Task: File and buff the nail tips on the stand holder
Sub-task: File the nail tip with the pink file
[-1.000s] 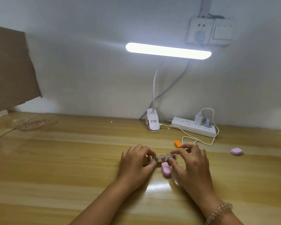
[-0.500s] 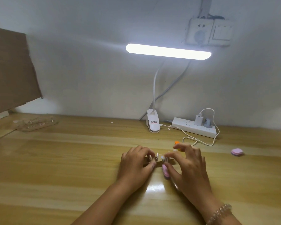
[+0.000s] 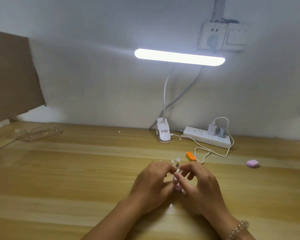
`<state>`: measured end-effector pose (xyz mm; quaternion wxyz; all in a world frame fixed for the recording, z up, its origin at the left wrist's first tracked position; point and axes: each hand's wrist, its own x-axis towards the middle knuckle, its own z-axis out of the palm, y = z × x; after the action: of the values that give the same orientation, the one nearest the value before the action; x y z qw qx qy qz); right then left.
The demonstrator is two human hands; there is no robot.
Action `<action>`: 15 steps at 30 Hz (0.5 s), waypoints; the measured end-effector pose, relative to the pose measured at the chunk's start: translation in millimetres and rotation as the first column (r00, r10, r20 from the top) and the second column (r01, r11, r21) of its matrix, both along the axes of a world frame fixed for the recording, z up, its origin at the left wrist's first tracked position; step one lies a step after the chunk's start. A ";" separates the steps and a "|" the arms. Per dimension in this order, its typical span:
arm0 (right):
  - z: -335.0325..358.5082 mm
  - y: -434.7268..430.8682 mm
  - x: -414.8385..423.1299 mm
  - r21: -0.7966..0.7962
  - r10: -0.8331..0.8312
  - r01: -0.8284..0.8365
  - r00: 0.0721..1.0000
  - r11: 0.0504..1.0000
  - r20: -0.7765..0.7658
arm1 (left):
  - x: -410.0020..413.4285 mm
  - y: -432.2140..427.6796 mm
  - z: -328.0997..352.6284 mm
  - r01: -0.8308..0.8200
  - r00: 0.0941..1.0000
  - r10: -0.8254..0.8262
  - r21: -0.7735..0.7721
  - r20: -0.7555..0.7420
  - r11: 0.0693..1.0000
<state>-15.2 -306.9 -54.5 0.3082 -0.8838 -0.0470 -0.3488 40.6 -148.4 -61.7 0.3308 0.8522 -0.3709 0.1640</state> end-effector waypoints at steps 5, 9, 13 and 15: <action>-2.0 -2.6 -2.9 -0.081 0.016 -0.027 0.991 0.996 -0.133 | 7.1 2.4 -1.7 0.000 0.984 -0.015 -0.081 -0.180 0.997; -5.4 -7.8 -5.1 -0.204 -0.045 -0.026 0.941 0.979 -0.336 | 12.6 3.7 -4.0 -0.052 0.960 0.012 -0.137 -0.280 0.989; -2.8 -7.8 -5.1 -0.178 -0.061 0.001 0.941 0.984 -0.333 | 14.8 5.2 -2.5 -0.054 0.928 -0.018 -0.183 -0.373 0.982; -1.7 -7.8 -5.8 -0.166 -0.048 -0.009 0.941 0.986 -0.336 | 14.8 5.5 -1.8 -0.048 0.923 -0.029 -0.190 -0.385 0.980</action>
<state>-21.0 -314.7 -56.2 0.2340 -0.9535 -0.0133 -0.1893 55.5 -142.9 -63.5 0.4788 0.8327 -0.2764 0.0306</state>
